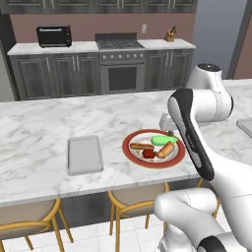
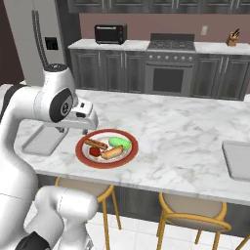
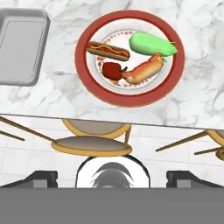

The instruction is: Place one cooked food and one vegetable from the large plate to each tupperware container.

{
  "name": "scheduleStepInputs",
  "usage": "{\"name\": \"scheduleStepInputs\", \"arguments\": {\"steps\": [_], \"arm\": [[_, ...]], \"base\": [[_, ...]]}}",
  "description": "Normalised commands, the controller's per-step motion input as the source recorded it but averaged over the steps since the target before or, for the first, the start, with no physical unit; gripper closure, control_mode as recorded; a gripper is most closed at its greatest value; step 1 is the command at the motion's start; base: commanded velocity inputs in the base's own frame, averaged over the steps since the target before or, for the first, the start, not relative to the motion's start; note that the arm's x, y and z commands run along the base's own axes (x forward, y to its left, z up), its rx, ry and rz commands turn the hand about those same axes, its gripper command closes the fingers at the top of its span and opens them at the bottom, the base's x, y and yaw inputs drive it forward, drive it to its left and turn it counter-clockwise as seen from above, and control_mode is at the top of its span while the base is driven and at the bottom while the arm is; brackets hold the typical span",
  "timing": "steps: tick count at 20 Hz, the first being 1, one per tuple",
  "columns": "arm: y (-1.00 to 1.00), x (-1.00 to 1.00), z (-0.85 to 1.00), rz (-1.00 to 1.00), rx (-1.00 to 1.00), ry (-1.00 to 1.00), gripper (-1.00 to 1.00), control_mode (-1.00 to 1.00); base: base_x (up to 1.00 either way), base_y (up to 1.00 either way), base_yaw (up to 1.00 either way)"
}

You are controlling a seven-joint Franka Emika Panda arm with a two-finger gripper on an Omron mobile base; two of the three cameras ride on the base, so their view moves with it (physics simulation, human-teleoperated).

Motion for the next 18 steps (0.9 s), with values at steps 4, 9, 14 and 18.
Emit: {"name": "scheduleStepInputs", "arguments": {"steps": [4,9,14,18], "arm": [[0.00,0.00,0.00,0.00,0.00,0.00,-1.00,1.00],[-0.21,0.58,-0.18,0.00,0.04,0.15,-1.00,-1.00],[-0.40,0.59,-0.63,-0.28,0.16,0.28,-1.00,-1.00],[-0.14,0.61,-0.67,-0.27,0.09,0.22,-1.00,-1.00]], "base": [[1.00,-0.41,0.00],[0.40,-0.15,0.00],[0.00,0.00,0.00],[0.00,0.00,0.00]]}}
